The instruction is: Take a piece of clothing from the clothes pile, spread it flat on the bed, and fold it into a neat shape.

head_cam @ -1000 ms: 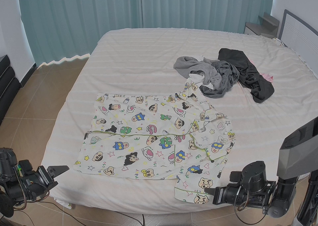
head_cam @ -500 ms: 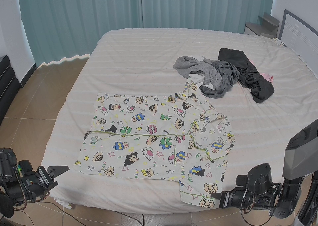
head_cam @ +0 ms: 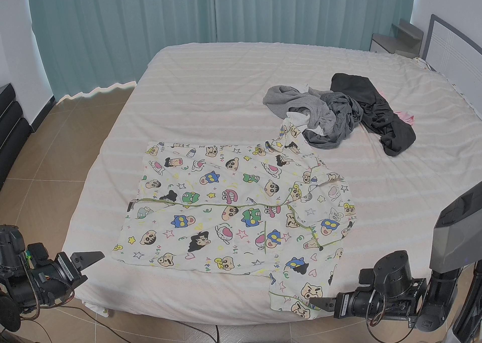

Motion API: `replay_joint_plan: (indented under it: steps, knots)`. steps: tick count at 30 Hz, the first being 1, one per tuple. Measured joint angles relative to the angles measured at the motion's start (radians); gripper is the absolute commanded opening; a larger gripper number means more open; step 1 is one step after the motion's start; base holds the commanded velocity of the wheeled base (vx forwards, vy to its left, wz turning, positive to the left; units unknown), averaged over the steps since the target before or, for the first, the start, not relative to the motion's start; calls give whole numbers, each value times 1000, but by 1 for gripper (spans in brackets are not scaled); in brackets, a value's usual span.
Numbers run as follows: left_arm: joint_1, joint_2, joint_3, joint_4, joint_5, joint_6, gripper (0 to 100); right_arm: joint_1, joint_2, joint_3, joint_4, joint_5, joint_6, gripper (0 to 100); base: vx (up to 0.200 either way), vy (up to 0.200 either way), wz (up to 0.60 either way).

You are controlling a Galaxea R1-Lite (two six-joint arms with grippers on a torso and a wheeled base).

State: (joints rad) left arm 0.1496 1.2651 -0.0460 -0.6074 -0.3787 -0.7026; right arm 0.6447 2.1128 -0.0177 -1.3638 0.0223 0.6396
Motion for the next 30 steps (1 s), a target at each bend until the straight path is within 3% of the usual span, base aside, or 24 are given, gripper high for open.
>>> replay_joint_plan:
  steps: [7,23,30]
  knots:
    - [0,-18,2,0,0,0,100,6,-78,0,3,-57,51,100,0,0,0]
    - [-18,-85,20,2,-57,1,100,-35,-301,-18,-1,-89,55,100,0,0,0]
    - [-19,-101,23,2,-61,2,100,-90,-303,-104,2,-93,52,100,200,0,0]
